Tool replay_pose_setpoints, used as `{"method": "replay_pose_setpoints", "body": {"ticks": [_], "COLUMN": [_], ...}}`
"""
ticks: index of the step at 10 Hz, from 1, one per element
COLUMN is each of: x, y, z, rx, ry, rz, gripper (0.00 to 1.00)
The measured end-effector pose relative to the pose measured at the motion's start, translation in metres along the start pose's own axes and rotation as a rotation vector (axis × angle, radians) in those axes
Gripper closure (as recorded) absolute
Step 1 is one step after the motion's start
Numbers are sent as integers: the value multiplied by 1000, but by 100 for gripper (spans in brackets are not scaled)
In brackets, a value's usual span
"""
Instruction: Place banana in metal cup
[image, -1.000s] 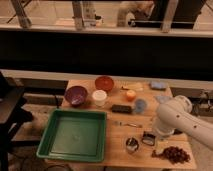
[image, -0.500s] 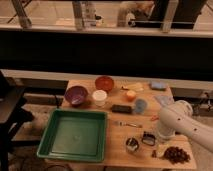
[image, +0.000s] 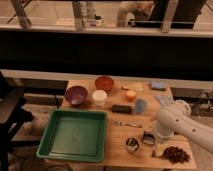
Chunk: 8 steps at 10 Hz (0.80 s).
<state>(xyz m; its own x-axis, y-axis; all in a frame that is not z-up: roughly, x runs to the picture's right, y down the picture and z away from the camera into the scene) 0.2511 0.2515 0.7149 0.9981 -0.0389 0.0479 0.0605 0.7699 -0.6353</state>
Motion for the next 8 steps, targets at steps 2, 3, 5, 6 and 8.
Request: {"method": "replay_pose_setpoints", "body": {"ticks": [2, 3, 5, 6, 8], "x": [-6, -10, -14, -15, -18], "y": [-3, -6, -12, -16, -33], "z": [-16, -23, -33, -40, -55], "rx": [25, 33, 38, 41, 58], "ry": [29, 40, 54, 53, 55], "rz": [-5, -7, -11, -7, -13], "gripper": [20, 20, 20, 20, 20]}}
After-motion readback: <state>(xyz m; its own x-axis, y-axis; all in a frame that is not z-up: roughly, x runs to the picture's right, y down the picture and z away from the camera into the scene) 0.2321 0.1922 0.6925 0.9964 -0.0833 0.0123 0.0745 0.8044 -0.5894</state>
